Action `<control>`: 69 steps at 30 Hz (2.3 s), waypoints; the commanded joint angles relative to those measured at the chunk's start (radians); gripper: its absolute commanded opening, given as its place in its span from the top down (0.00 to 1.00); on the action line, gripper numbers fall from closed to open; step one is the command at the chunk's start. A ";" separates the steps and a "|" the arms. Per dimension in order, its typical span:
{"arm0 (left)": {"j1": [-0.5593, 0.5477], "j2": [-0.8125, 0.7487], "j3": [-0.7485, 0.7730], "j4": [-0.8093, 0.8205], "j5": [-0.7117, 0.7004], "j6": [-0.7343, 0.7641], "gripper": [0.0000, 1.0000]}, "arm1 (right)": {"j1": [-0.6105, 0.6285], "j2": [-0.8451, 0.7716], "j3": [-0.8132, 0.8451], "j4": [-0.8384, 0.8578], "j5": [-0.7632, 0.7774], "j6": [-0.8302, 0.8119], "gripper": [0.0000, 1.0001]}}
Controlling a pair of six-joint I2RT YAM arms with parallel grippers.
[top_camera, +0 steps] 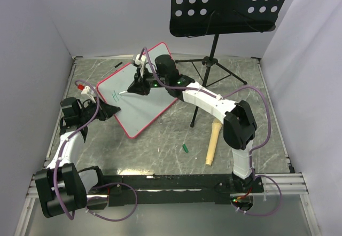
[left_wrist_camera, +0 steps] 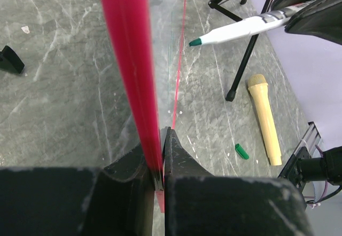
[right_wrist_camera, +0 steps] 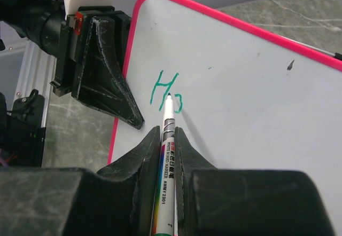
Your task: Write a sentence on the whiteboard
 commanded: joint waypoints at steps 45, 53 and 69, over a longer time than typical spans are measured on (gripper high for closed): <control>-0.002 -0.002 0.032 0.029 -0.044 0.077 0.99 | 0.007 0.021 0.023 0.009 -0.014 -0.002 1.00; -0.002 -0.003 0.032 0.026 -0.047 0.078 0.99 | 0.005 0.002 -0.003 0.015 -0.014 -0.006 1.00; -0.002 -0.006 0.032 0.024 -0.047 0.078 0.99 | -0.002 -0.027 -0.043 0.026 0.021 -0.025 1.00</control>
